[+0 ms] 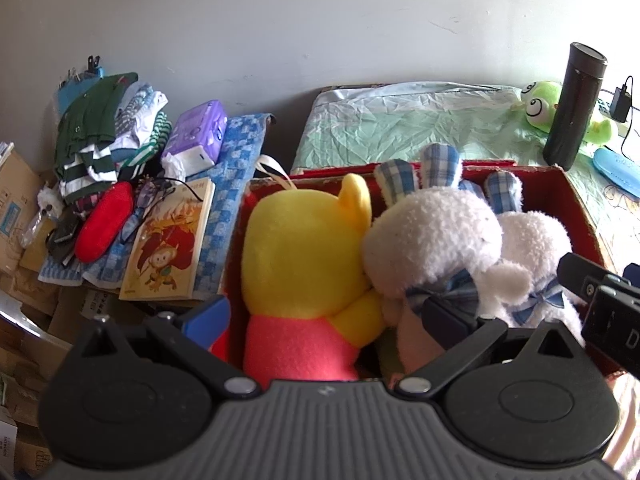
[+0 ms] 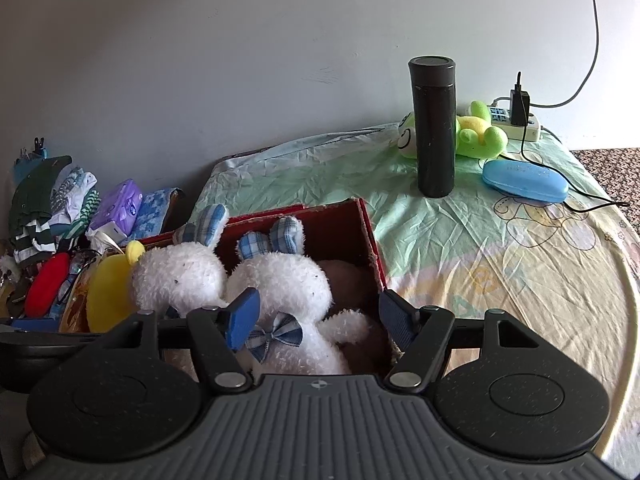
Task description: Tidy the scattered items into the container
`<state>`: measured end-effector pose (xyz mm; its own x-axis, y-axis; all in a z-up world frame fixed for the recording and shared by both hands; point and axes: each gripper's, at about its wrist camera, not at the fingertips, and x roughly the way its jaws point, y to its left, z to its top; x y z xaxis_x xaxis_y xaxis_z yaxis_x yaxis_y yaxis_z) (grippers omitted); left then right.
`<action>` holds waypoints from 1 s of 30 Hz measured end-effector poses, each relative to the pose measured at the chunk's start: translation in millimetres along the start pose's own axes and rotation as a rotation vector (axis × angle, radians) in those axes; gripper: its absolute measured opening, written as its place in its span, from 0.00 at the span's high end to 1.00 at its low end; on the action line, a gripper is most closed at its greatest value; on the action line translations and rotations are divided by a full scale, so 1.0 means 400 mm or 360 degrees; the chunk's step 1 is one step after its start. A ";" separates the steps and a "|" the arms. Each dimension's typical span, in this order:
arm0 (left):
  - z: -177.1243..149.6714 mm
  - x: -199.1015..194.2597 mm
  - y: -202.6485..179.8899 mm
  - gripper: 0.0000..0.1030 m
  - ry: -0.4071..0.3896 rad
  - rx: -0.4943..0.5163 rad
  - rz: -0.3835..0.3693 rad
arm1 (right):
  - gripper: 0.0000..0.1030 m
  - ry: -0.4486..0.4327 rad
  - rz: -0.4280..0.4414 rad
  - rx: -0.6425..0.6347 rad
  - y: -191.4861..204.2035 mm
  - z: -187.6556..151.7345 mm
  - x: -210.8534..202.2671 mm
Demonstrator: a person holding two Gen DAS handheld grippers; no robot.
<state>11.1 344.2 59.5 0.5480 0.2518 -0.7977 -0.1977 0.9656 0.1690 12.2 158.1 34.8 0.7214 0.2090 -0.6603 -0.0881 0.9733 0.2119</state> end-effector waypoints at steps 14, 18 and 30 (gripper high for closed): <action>-0.030 -0.025 -0.009 0.01 -0.0018 -0.0029 0.0010 | 0.33 -0.0001 -0.0010 -0.0019 0.002 -0.018 -0.018; -0.037 -0.031 -0.013 0.01 -0.0031 -0.0025 0.0027 | 0.33 -0.0012 -0.0021 -0.0015 -0.001 -0.019 -0.022; -0.038 -0.036 -0.005 0.01 -0.0055 -0.0028 0.0009 | 0.33 -0.0014 -0.0058 -0.0037 -0.002 -0.021 -0.020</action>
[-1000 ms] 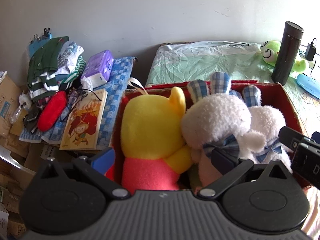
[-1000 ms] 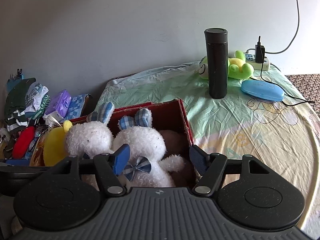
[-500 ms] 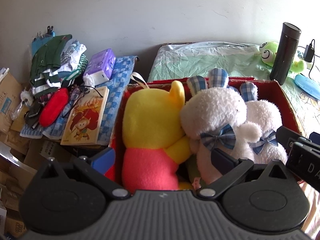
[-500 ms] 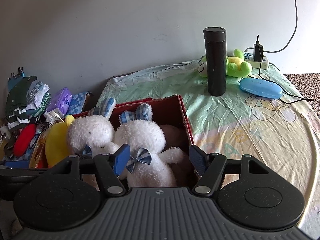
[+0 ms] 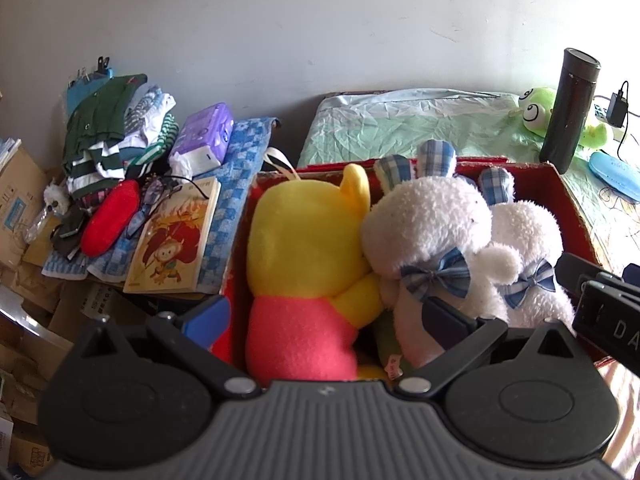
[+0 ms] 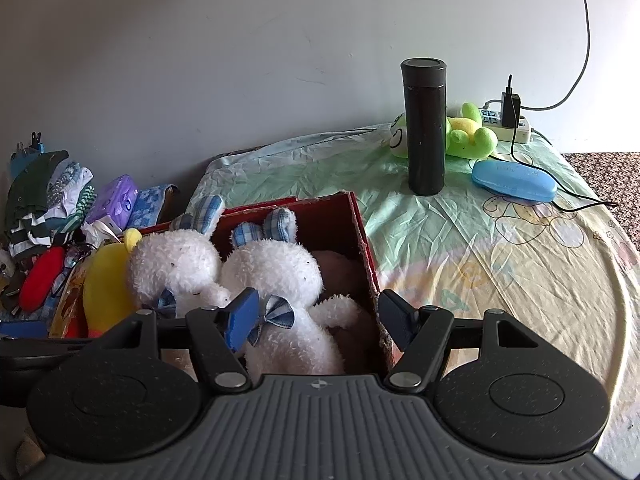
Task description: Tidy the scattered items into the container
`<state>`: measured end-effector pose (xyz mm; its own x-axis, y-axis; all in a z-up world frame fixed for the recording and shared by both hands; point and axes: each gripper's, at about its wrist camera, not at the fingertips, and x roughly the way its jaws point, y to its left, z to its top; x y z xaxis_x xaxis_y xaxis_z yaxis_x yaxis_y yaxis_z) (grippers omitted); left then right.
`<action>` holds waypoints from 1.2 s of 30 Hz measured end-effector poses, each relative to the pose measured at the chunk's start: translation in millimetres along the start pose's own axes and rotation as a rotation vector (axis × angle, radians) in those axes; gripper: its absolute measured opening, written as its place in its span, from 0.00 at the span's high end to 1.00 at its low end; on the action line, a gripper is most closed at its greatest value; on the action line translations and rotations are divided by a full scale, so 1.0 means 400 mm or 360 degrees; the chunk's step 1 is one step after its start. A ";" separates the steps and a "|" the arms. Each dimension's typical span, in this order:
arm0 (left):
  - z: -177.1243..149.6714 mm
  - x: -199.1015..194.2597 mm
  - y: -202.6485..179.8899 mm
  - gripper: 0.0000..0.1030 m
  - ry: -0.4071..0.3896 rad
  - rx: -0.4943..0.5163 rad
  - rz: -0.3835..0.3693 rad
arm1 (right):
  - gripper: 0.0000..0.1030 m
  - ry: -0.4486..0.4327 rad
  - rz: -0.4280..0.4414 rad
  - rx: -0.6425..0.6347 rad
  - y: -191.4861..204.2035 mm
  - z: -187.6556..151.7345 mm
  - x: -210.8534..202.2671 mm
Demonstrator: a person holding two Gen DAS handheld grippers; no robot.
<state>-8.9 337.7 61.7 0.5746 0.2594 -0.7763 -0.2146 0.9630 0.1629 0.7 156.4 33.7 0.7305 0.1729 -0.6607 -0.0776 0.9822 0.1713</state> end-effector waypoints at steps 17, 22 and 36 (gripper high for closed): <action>0.027 -0.028 0.022 0.01 -0.0048 0.0148 -0.0115 | 0.31 0.0083 -0.0157 -0.0023 0.023 0.034 -0.028; 0.032 -0.038 0.039 0.01 -0.0035 0.0197 -0.0116 | 0.31 0.0117 -0.0164 0.0012 0.025 0.047 -0.034; 0.036 -0.025 0.104 0.01 0.0037 0.0188 -0.0199 | 0.28 0.0132 -0.0128 0.0037 0.099 0.039 -0.022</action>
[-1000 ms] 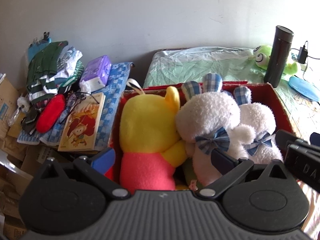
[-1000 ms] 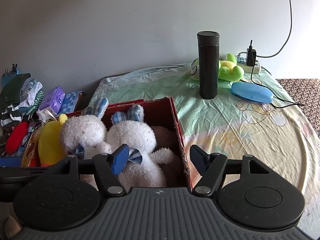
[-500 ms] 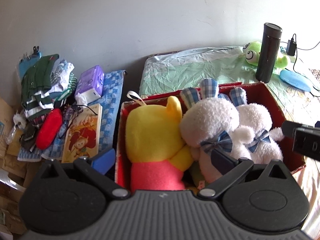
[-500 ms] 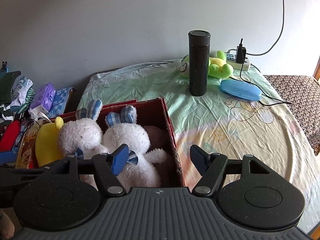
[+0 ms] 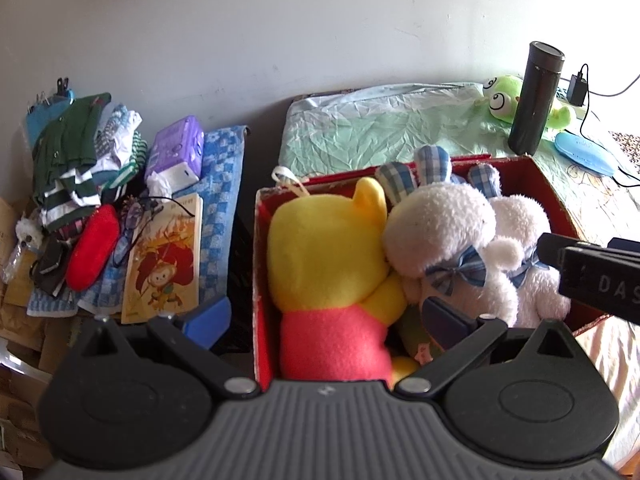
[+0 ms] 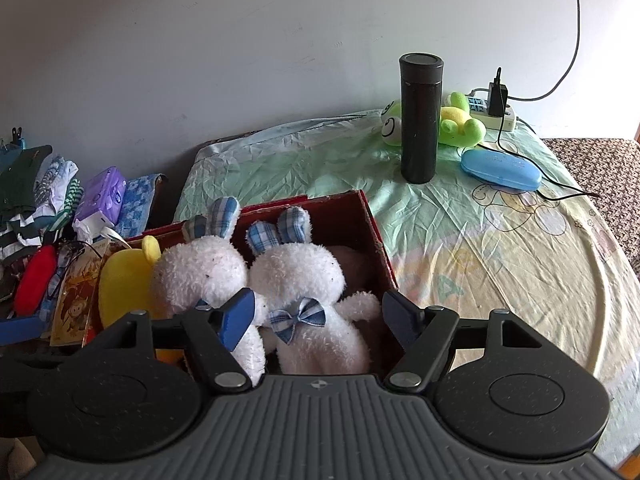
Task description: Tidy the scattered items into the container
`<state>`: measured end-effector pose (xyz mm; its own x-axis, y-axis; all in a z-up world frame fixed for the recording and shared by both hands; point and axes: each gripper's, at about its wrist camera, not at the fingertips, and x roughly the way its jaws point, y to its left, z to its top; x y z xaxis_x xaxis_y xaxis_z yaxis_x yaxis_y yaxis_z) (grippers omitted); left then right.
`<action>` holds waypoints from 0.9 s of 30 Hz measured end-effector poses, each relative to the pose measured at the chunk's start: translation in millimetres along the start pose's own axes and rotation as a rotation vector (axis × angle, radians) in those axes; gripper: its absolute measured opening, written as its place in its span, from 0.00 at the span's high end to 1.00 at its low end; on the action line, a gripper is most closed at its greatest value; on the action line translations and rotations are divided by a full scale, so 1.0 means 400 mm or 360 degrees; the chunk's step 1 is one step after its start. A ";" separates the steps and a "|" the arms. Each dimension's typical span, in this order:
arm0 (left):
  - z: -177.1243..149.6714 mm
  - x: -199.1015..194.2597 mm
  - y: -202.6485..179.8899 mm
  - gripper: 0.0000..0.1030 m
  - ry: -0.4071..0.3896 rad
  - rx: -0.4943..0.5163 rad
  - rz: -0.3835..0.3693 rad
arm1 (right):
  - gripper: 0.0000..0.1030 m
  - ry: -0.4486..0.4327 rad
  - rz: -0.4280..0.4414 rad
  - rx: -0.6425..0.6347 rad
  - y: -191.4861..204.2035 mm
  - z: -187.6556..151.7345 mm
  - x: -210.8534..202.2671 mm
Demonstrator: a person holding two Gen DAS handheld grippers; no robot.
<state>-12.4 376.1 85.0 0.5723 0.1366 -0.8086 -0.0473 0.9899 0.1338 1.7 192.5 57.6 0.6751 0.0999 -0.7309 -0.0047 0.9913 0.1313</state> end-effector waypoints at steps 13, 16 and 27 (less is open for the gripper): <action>-0.021 0.017 0.059 0.01 -0.0004 -0.0010 -0.0043 | 0.27 -0.0006 -0.0022 0.0011 0.057 -0.026 0.010; -0.028 0.020 0.069 0.01 -0.0022 -0.0012 -0.0072 | 0.26 -0.0033 -0.0039 -0.0004 0.070 -0.034 0.009; -0.032 0.027 0.085 0.03 -0.0079 -0.0019 -0.0151 | 0.26 -0.0087 -0.0095 0.0037 0.089 -0.048 0.006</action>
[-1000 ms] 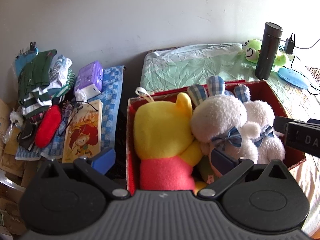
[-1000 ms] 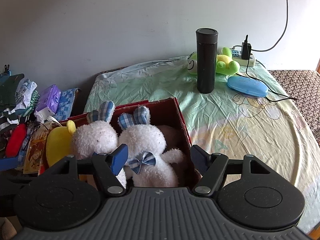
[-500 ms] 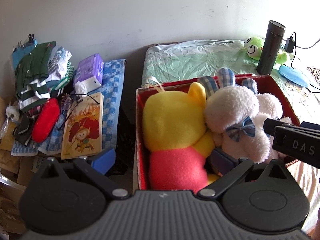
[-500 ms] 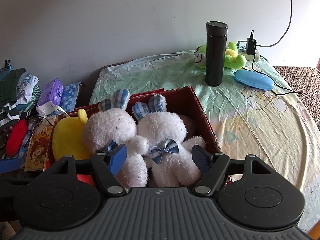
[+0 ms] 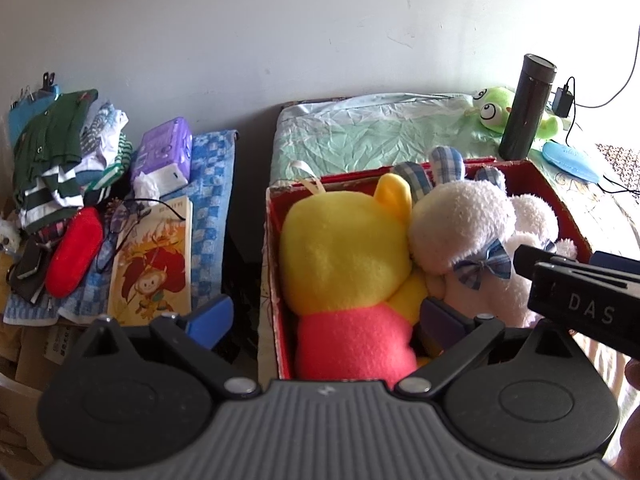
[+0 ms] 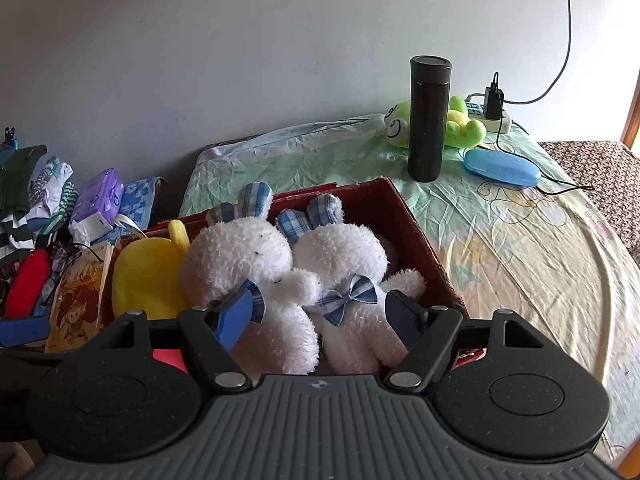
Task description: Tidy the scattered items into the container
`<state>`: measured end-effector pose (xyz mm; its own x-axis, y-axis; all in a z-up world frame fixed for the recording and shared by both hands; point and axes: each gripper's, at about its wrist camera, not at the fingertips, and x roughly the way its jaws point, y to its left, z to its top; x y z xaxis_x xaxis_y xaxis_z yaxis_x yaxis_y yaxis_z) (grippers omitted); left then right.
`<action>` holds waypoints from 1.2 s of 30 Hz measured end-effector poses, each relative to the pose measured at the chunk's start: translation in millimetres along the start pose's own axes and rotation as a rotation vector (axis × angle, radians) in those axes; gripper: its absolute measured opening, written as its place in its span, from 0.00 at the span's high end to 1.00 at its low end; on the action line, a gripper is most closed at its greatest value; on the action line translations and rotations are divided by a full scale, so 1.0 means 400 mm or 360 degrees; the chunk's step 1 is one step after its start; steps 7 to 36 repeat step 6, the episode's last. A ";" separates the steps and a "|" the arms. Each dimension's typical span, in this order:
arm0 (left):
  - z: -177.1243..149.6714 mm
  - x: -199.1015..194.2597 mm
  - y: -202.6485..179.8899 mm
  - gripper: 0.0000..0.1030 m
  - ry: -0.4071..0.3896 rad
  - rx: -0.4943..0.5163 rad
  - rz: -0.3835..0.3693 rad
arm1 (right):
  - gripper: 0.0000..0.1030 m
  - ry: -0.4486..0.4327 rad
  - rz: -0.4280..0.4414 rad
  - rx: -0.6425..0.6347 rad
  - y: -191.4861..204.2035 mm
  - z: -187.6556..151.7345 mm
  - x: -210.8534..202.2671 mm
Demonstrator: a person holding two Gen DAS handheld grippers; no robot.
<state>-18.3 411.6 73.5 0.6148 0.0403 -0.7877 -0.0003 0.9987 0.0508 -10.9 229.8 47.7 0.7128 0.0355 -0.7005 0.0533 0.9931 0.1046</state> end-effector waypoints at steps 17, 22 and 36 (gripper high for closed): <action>0.005 -0.002 0.007 0.07 -0.0033 -0.0049 -0.0025 | 0.26 -0.0017 -0.0028 0.0020 -0.004 0.005 -0.003; 0.005 -0.002 0.007 0.07 -0.0033 -0.0049 -0.0025 | 0.26 -0.0017 -0.0028 0.0020 -0.004 0.005 -0.003; 0.005 -0.002 0.007 0.07 -0.0033 -0.0049 -0.0025 | 0.26 -0.0017 -0.0028 0.0020 -0.004 0.005 -0.003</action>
